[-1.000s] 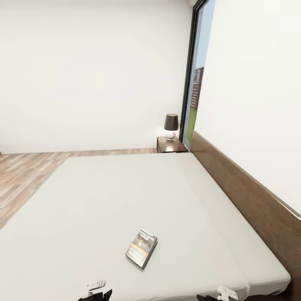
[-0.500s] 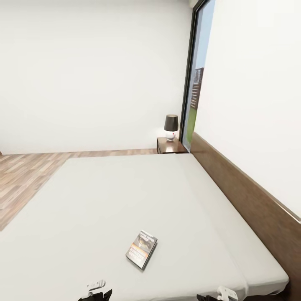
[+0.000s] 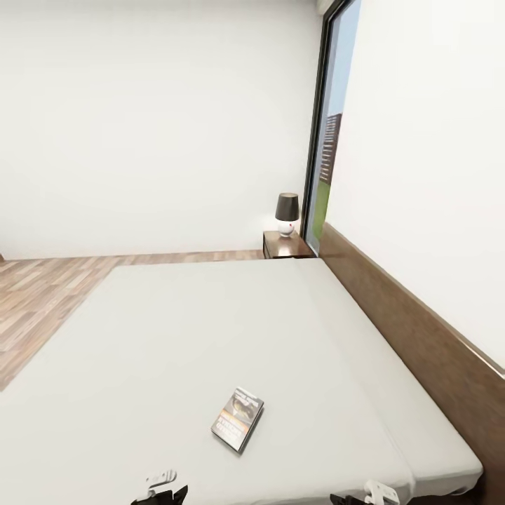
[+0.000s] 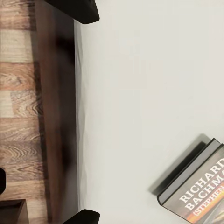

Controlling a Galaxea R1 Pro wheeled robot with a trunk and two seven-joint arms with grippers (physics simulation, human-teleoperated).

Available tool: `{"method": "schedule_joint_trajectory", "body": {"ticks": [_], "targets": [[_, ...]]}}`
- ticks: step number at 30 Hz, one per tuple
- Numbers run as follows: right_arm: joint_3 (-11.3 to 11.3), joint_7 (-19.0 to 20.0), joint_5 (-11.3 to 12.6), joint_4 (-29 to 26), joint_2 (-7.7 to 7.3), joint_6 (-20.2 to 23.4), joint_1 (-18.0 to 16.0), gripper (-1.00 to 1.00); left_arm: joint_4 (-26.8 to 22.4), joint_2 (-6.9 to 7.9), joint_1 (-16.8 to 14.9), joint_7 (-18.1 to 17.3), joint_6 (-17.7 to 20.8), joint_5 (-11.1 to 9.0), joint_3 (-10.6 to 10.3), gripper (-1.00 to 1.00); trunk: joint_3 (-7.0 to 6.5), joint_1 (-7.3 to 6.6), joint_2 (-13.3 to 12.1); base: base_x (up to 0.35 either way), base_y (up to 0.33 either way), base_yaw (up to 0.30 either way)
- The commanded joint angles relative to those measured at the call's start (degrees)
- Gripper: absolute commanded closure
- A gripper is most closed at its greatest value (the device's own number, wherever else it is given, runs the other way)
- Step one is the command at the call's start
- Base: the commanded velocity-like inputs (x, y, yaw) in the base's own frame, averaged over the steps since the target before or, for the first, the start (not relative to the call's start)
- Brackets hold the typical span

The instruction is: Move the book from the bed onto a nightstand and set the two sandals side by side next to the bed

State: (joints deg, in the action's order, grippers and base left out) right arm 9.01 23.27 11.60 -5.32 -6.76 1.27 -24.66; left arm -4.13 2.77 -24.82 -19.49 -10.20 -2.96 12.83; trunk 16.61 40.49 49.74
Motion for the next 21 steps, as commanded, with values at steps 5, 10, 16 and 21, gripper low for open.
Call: {"method": "schedule_joint_trajectory", "body": {"ticks": [5, 10, 16, 21], "targets": [[0.30, 0.28, 0.26, 0.03, -0.01, 0.13, -0.04, -1.00, 0.08, 0.04, -0.05, -0.31, -0.09, -0.36, 0.17, -1.00, 0.07, 0.01, 0.05, 0.000, 0.011, 0.000], [0.30, 0.28, 0.26, 0.05, -0.01, 0.13, -0.04, -1.00, 0.08, 0.12, -0.05, -0.28, -0.09, -0.38, 0.18, -1.00, 0.07, 0.01, 0.05, 0.024, 0.129, -0.001], [0.30, 0.28, 0.26, 0.05, -0.01, 0.13, -0.04, -1.00, 0.08, 0.13, -0.05, -0.28, -0.09, -0.38, 0.18, -1.00, 0.07, 0.01, 0.05, 0.003, 0.017, -0.115], [0.30, 0.28, 0.26, 0.04, -0.01, 0.13, -0.04, -1.00, 0.08, 0.13, -0.05, -0.29, -0.09, -0.38, 0.18, -1.00, 0.07, 0.01, 0.05, 0.000, 0.001, -0.256]]}}
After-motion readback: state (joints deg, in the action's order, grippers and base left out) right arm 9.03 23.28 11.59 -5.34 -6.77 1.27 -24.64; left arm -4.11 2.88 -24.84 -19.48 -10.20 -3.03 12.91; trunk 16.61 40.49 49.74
